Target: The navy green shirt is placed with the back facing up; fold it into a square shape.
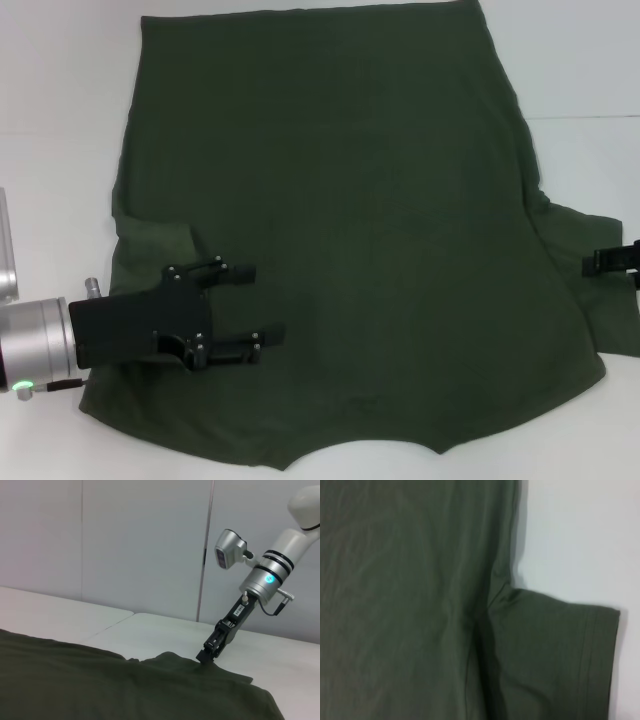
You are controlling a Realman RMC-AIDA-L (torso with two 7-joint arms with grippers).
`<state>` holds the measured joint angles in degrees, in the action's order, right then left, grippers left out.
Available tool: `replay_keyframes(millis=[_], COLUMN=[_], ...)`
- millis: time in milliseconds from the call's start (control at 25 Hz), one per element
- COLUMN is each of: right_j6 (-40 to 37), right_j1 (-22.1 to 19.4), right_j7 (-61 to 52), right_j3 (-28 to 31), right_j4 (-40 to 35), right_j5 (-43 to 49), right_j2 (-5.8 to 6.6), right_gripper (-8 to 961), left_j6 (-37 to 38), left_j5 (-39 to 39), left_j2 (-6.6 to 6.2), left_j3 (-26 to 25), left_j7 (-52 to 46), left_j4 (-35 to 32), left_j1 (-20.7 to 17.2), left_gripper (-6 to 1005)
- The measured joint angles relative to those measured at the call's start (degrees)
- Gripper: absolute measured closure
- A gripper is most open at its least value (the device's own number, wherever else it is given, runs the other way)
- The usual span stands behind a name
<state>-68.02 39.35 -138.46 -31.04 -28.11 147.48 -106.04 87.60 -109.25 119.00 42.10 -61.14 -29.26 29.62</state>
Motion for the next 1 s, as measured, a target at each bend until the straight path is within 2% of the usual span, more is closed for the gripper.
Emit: replay_keyframes(millis=[520,1000], right_j6=[-1.06,-1.84], right_j1=[-0.33,-0.32], right_j7=[-1.16,-1.29], right_j3=[0.42,1.26], right_j4=[-0.33,-0.25], right_j5=[-0.53,-0.53], right_j2=[0.65,0.73], right_gripper=[72,82], left_j6=[0.21,0.21], left_j5=[0.0,0.0], left_j2=[-0.17,-0.19], left_j3=[0.0,0.0], left_j7=[-0.12,-0.12], left_j4=[-0.1,-0.18], left_j1=[0.05,0.09], left_gripper=[153,153])
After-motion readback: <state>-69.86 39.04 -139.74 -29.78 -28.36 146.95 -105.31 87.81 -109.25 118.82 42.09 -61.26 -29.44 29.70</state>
